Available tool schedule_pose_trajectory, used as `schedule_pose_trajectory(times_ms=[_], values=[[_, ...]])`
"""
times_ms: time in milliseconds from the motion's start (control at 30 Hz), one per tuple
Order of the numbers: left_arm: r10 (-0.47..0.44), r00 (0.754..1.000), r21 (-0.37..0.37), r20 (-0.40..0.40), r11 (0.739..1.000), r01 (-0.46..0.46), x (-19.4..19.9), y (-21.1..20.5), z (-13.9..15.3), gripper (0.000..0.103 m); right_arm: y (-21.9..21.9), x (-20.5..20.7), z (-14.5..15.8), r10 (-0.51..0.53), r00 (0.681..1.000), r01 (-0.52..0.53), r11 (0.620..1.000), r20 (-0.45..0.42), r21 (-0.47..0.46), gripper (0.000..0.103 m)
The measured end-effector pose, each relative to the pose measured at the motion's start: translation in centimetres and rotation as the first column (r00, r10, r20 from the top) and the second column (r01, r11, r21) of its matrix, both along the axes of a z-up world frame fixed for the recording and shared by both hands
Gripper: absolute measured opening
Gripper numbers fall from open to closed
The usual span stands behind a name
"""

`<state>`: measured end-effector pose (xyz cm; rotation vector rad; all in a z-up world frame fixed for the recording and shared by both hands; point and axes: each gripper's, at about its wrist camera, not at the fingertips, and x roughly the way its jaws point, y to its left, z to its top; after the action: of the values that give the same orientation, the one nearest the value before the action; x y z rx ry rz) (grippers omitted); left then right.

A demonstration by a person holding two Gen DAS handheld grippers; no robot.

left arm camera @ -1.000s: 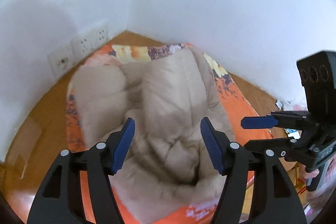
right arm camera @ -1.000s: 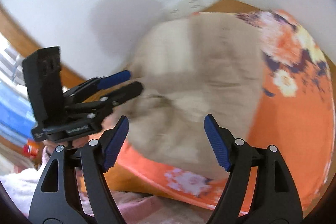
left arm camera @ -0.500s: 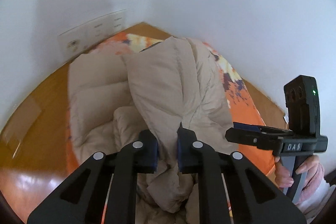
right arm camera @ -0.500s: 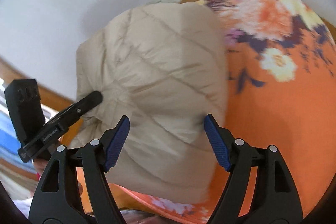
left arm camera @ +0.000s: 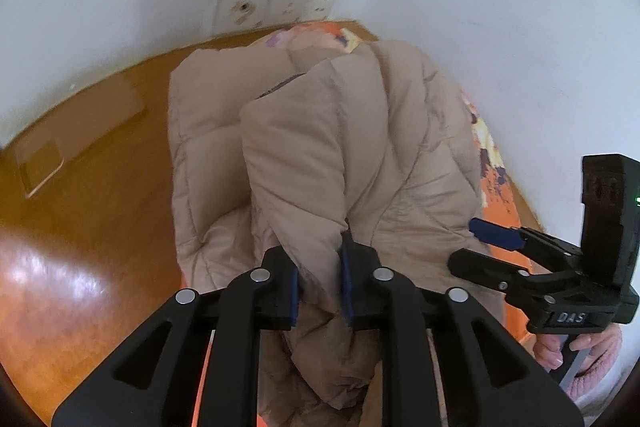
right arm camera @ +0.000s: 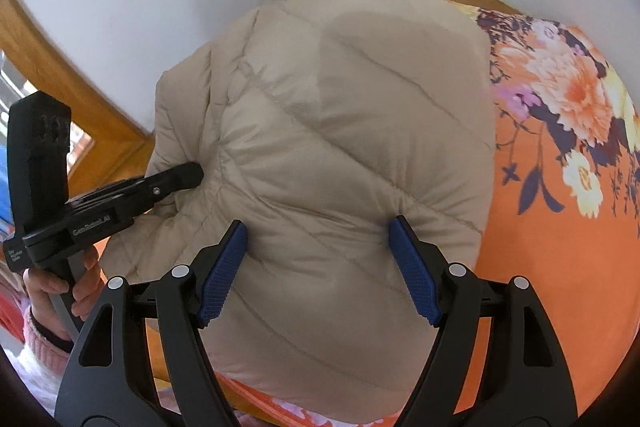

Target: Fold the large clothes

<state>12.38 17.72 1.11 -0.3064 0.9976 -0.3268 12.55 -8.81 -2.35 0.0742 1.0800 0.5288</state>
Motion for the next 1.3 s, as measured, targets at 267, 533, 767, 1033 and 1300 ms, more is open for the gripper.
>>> schedule_pose_trajectory(times_ms=[267,533,767,1033,1300], values=[[0.097,0.994,0.179,0.047,0.978,-0.104,-0.4,0.2,0.2,0.081,-2.9,-0.5,2.1,-0.065,0.994,0.066,0.998,0.089,-0.006,0.078],[0.099,0.995,0.083,-0.014,0.992,-0.097,0.2,1.4,-1.0,0.080,-8.2,2.2,-2.4,-0.143,0.986,0.151,0.984,-0.090,0.097,0.089],[0.091,0.993,0.006,-0.073,0.996,-0.091,1.3,1.8,-1.9,0.078,-9.9,4.6,-7.8,-0.071,0.940,0.208,0.894,-0.333,0.397,0.098],[0.073,0.993,-0.204,-0.094,0.975,-0.091,1.5,1.6,-1.6,0.052,-8.2,6.1,-8.9,0.078,0.943,0.119,0.828,-0.324,0.547,0.089],[0.041,0.999,-0.317,0.021,0.948,-0.032,1.9,-1.8,2.5,0.042,-11.8,6.4,-3.3,0.101,0.987,0.004,0.764,-0.127,0.645,0.068]])
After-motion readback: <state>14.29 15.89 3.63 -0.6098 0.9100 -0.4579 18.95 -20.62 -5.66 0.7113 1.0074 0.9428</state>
